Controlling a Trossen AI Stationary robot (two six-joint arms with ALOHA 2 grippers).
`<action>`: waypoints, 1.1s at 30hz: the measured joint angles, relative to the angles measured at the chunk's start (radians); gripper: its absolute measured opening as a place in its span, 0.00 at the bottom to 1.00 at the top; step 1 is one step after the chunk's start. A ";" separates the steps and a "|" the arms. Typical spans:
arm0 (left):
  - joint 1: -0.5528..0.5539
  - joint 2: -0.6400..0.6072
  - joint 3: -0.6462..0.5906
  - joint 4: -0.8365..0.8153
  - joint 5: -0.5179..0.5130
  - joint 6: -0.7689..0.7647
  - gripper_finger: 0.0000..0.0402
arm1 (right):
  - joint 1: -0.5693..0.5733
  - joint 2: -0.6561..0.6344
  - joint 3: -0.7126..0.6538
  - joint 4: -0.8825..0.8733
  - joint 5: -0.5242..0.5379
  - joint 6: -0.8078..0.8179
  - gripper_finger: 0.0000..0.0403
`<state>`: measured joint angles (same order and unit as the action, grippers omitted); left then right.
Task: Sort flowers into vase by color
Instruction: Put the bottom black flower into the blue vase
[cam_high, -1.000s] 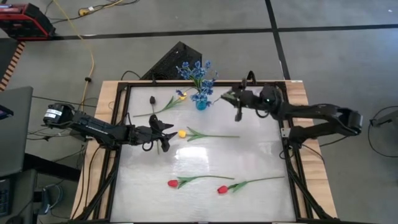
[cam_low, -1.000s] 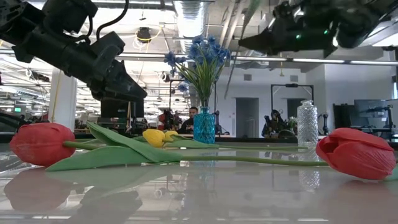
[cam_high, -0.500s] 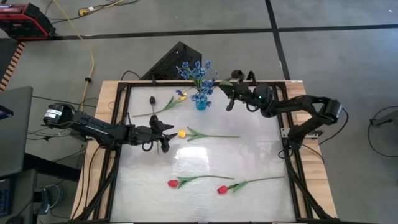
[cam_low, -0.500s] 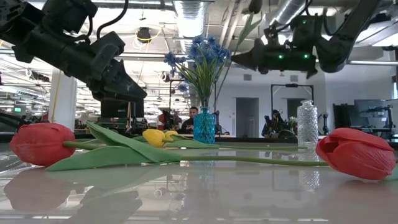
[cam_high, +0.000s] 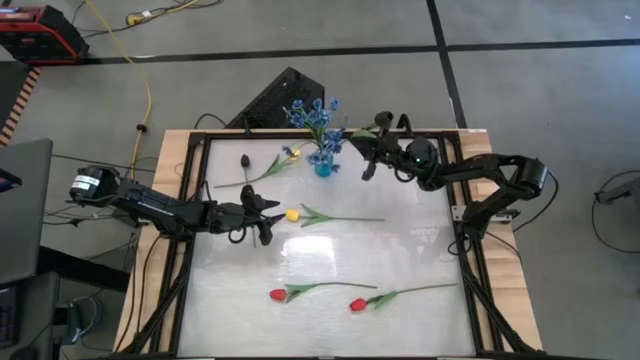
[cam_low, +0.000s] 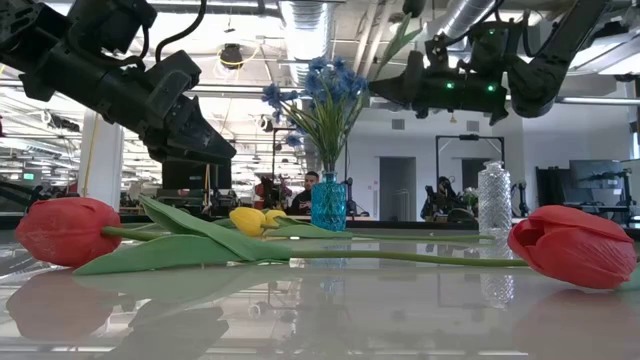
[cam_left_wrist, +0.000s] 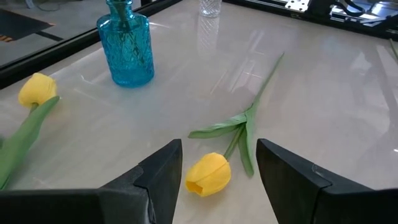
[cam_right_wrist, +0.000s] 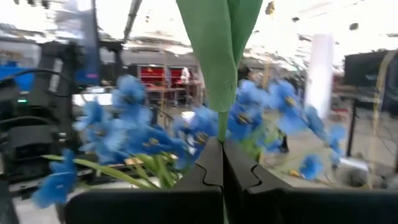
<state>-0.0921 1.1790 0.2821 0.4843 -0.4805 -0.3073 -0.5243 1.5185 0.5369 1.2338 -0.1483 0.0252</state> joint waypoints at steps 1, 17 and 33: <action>0.000 0.000 0.000 0.000 -0.001 0.000 0.49 | 0.000 0.000 0.000 -0.008 0.017 0.005 0.04; 0.000 0.000 0.000 0.000 -0.001 -0.001 0.49 | 0.020 0.000 0.044 -0.060 0.046 0.009 0.04; 0.000 0.000 0.000 0.000 0.004 -0.001 0.49 | 0.033 0.000 0.066 -0.169 0.077 0.032 0.04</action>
<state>-0.0921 1.1790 0.2821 0.4847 -0.4763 -0.3080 -0.4911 1.5185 0.6033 1.0646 -0.0712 0.0575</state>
